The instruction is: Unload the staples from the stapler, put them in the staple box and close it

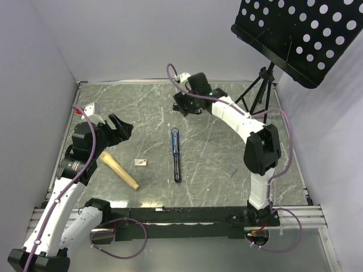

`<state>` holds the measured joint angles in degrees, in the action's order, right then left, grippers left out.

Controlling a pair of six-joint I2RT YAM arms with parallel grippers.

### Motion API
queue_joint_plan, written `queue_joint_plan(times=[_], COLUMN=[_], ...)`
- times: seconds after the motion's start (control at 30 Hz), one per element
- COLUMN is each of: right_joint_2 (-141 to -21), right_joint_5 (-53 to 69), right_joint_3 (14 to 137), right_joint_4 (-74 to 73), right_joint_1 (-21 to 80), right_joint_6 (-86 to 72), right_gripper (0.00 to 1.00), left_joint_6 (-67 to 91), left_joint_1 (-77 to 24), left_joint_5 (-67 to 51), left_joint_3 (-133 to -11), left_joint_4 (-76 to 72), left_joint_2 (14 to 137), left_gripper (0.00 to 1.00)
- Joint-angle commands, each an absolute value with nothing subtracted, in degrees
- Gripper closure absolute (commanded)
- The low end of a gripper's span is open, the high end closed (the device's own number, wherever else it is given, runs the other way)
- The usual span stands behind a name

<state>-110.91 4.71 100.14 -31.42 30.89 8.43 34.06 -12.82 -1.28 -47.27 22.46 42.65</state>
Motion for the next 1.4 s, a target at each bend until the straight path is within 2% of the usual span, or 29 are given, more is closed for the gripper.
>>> queue_joint_plan(times=[0.0, 0.17, 0.4, 0.63, 1.17, 1.37], right_joint_2=[-117.24, -124.08, -130.6, -136.93, -138.43, -136.59], right_joint_5=[9.49, 12.21, 17.39, 19.68, 15.65, 15.47], right_joint_3=[109.23, 117.84, 122.6, 128.92, 126.65, 122.61], right_joint_4=[-33.22, -35.68, -37.17, -37.44, -40.96, -40.26], right_joint_1=[26.2, 22.86, 20.92, 19.51, 20.3, 21.09], right_joint_6=[20.56, 24.96, 31.02, 32.96, 36.82, 37.61], right_gripper=[0.24, 0.2, 0.19, 0.21, 0.25, 0.37], left_joint_6=[33.49, 33.49, 33.75, 33.84, 33.93, 33.93], left_joint_1=[-12.57, -12.57, -12.57, -12.57, -12.57, -13.01], left_joint_5=[-2.2, -1.85, -0.18, -0.18, -0.18, -0.18], left_joint_3=[-46.93, -47.11, -47.2, -47.55, -47.9, -47.9], left_joint_4=[19.69, 19.78, 20.56, 21.01, 21.01, 21.18], left_joint_2=[41.92, 43.07, 43.86, 46.14, 47.9, 47.99], left_gripper=[0.14, 0.14, 0.14, 0.15, 0.15, 0.15])
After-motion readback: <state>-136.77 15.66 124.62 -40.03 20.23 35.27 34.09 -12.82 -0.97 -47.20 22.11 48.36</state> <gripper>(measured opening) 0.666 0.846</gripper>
